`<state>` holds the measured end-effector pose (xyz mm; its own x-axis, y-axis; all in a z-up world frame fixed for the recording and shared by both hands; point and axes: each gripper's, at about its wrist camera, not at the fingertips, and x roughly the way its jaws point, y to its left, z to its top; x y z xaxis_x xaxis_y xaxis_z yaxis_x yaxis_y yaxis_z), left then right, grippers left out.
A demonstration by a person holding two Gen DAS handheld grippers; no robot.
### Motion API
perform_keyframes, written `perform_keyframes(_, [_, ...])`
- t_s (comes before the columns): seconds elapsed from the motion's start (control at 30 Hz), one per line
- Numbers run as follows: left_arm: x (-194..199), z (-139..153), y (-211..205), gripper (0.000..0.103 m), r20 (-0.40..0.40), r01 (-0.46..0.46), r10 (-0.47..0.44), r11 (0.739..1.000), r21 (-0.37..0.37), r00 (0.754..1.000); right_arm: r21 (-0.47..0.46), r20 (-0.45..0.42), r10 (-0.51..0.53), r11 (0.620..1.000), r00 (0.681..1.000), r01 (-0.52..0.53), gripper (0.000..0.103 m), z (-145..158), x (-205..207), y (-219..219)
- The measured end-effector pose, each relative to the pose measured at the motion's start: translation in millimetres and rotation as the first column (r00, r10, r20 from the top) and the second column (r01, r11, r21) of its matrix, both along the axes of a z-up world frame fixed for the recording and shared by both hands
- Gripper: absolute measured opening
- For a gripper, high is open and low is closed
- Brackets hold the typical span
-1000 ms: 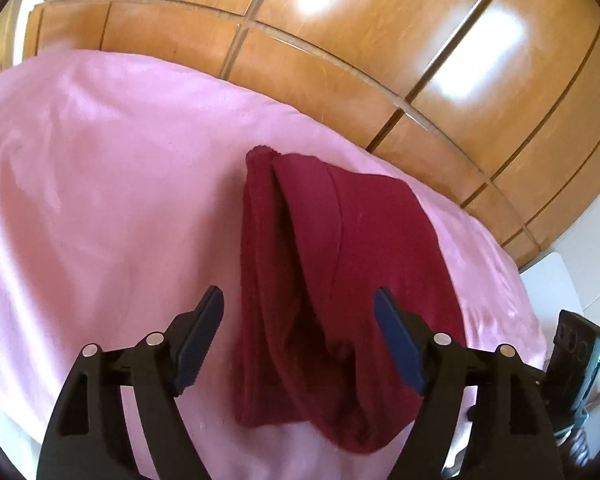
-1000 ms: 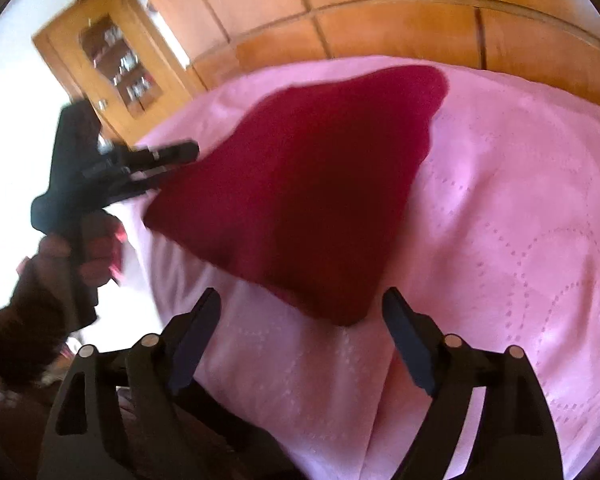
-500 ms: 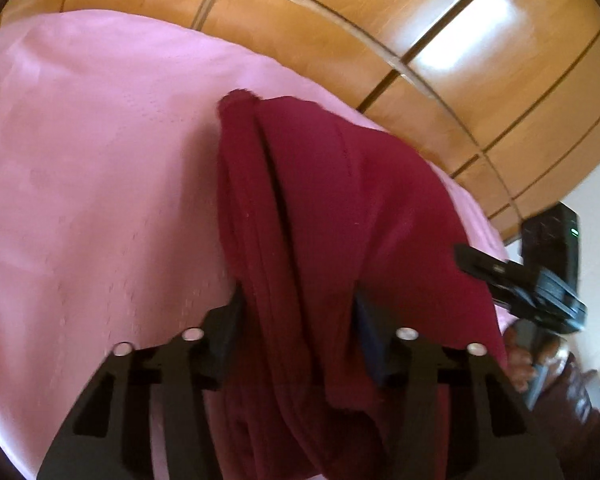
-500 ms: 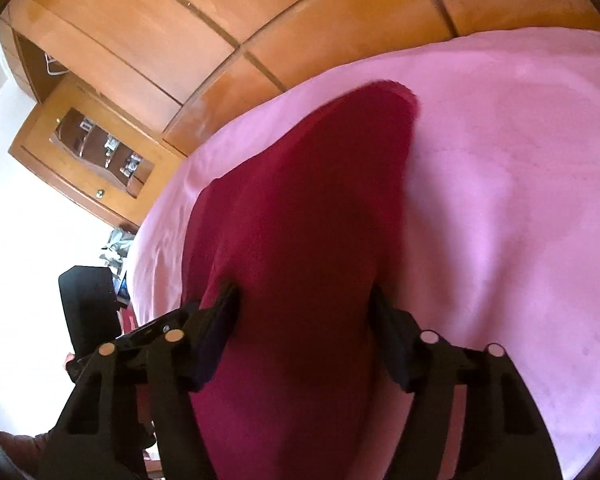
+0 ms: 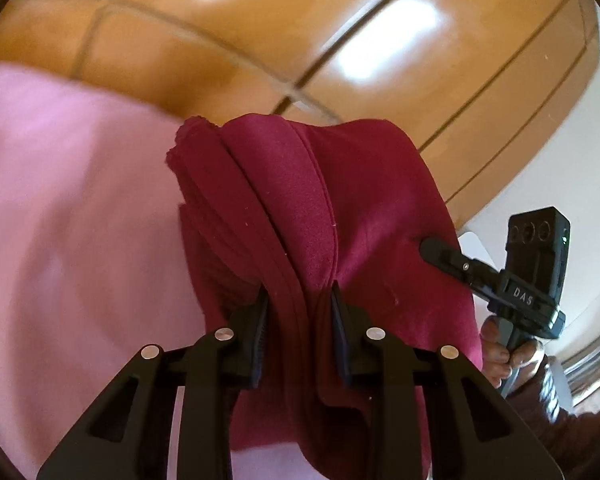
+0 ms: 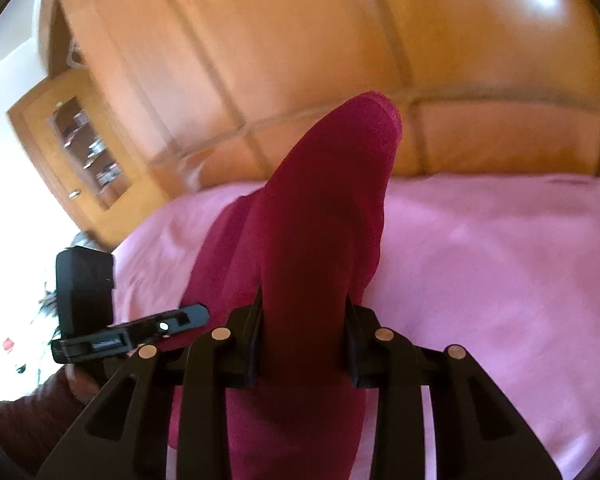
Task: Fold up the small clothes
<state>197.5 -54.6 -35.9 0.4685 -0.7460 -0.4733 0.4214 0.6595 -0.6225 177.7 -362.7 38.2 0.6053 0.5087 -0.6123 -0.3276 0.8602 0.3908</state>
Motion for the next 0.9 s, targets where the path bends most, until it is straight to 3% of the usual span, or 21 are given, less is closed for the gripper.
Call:
perform_keyframes(0.1, [29, 9, -54, 0.027, 0.012, 0.047, -0.048, 0.998, 0.034, 0.999, -0.031, 0.012, -0.113, 0.993, 0.994, 0.113, 0.031, -3, 15, -44])
perform_keyframes(0.2, [51, -3, -113, 0.027, 0.003, 0.091, -0.092, 0.985, 0.149, 0.996, -0.090, -0.017, -0.220, 0.972, 0.975, 0.217, 0.034, -26, 27, -80])
perform_keyframes(0.27, [60, -27, -151, 0.027, -0.020, 0.115, -0.115, 0.945, 0.307, 0.993, -0.138, -0.074, -0.261, 0.958, 0.962, 0.250, 0.037, -54, 37, -96])
perform_keyframes(0.3, [62, -48, -171, 0.032, -0.032, 0.124, -0.121, 0.905, 0.408, 0.992, -0.176, -0.136, -0.283, 0.950, 0.950, 0.257, 0.044, -79, 44, -101])
perform_keyframes(0.37, [57, -57, -178, 0.035, 0.016, 0.098, -0.116, 0.903, 0.419, 0.993, -0.186, -0.138, -0.306, 0.942, 0.942, 0.279, 0.050, -104, 43, -109])
perform_keyframes(0.43, [59, -57, -171, 0.037, -0.028, 0.099, -0.096, 0.919, 0.381, 0.995, -0.112, -0.153, -0.323, 0.945, 0.934, 0.308, 0.054, -109, 40, -117])
perform_keyframes(0.5, [61, -52, -165, 0.049, -0.052, 0.091, -0.077, 0.921, 0.379, 0.996, -0.137, -0.142, -0.328, 0.941, 0.934, 0.310, 0.060, -103, 39, -112])
perform_keyframes(0.57, [54, -41, -158, 0.050, -0.069, 0.052, -0.029, 0.930, 0.364, 0.997, -0.194, -0.079, -0.323, 0.933, 0.943, 0.303, 0.060, -78, 28, -100])
perform_keyframes(0.67, [41, -25, -144, 0.050, -0.051, -0.008, 0.026, 0.947, 0.321, 0.998, -0.213, -0.027, -0.316, 0.929, 0.948, 0.303, 0.051, -62, 15, -92])
perform_keyframes(0.77, [24, -14, -128, 0.050, -0.005, -0.067, 0.072, 0.949, 0.307, 0.997, -0.224, 0.020, -0.249, 0.943, 0.968, 0.247, 0.033, -42, -21, -80])
perform_keyframes(0.83, [15, -12, -127, 0.050, 0.025, -0.070, 0.065, 0.944, 0.321, 0.998, -0.211, 0.002, -0.202, 0.957, 0.979, 0.198, 0.016, -45, -38, -66])
perform_keyframes(0.9, [13, -15, -140, 0.050, 0.051, -0.064, 0.048, 0.918, 0.392, 0.998, -0.261, -0.027, -0.152, 0.955, 0.988, 0.140, 0.013, -62, -51, -45])
